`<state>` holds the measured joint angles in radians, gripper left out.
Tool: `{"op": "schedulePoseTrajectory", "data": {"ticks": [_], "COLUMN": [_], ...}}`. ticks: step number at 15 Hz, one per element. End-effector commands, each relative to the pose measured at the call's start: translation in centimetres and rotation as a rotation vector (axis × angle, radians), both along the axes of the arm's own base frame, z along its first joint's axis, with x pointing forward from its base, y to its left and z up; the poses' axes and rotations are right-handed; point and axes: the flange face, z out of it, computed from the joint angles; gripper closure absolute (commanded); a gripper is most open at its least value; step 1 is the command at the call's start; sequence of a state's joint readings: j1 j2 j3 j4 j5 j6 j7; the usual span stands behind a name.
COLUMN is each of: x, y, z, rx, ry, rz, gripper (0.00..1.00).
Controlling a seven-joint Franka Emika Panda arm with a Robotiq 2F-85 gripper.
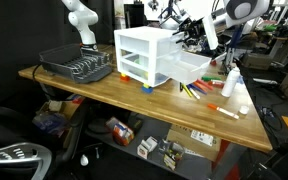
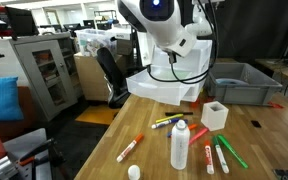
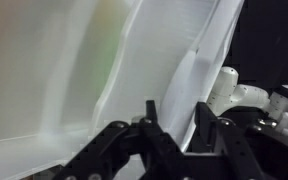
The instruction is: Open the topmost drawer
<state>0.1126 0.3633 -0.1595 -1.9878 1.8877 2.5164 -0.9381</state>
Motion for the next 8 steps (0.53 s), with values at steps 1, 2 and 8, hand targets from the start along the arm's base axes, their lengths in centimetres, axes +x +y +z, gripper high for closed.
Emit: {"op": "schedulePoseTrajectory", "data": {"ticks": [1,2,8], "x": [-0.21,-0.28,-1.11], "y": [-0.19,-0.18,-0.37], "z": [0.10,0.05,-0.13], "rx": [-0.005,0.003,0.016], "ry": [-0.034,-0.036,-0.060], "rz": [-0.022,-0.027,-0.054], "gripper": [0.82,0.83,0.96]}}
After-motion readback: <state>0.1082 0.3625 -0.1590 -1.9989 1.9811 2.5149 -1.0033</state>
